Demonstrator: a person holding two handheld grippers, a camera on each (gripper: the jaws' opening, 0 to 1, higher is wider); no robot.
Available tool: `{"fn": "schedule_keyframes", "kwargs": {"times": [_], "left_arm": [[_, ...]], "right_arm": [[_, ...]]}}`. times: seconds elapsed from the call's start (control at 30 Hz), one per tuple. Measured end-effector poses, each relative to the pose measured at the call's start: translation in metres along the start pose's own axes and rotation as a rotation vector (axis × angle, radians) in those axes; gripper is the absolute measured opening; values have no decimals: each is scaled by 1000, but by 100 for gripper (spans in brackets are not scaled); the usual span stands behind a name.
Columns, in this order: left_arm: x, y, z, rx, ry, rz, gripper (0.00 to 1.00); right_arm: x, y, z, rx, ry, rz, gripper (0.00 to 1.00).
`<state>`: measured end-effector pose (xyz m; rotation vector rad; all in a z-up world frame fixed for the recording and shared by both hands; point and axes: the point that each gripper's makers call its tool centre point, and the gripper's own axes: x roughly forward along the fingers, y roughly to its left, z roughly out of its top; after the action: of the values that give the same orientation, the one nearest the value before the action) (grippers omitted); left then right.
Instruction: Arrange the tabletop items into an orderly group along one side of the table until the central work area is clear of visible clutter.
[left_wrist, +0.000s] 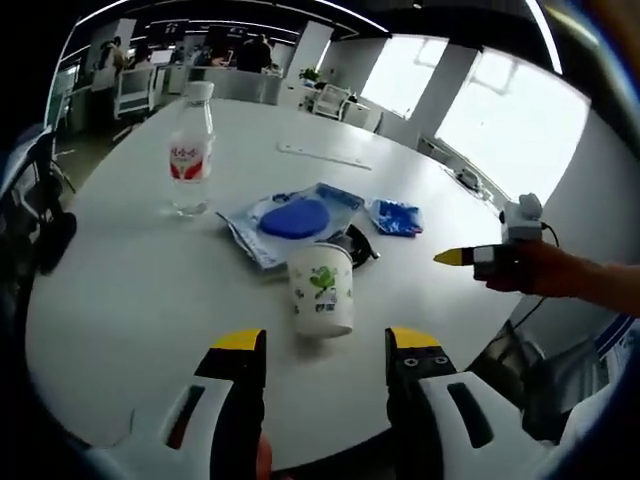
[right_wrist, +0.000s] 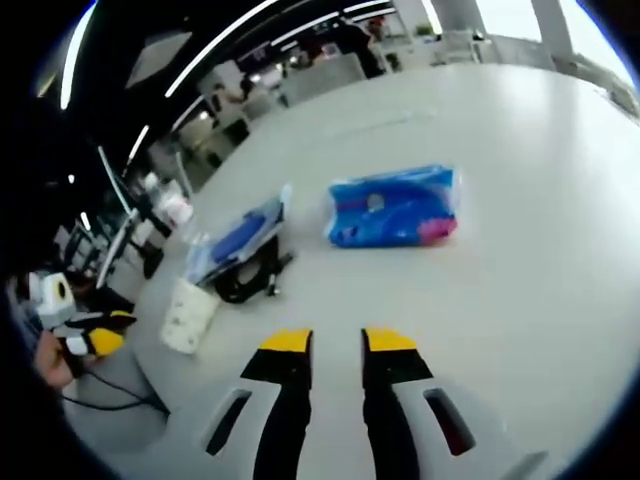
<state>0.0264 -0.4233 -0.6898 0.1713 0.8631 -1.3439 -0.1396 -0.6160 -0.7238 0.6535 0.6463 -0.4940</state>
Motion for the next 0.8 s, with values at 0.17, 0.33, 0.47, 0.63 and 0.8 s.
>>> {"fn": "schedule_keyframes", "kwargs": {"times": [0.17, 0.33, 0.47, 0.63, 0.8], "left_arm": [[6, 1, 2, -23, 10, -5, 48], [15, 0, 2, -58, 25, -8, 51], [21, -1, 3, -55, 40, -2, 52], [33, 1, 3, -44, 78, 5, 55], [41, 4, 4, -69, 99, 3, 57]], "right_arm": [[-6, -1, -9, -7, 6, 5, 20], [-13, 7, -24, -6, 7, 35, 26], [-18, 11, -35, -17, 13, 46, 28], [-24, 15, -43, -14, 15, 54, 29], [-29, 15, -47, -9, 10, 50, 29]]}}
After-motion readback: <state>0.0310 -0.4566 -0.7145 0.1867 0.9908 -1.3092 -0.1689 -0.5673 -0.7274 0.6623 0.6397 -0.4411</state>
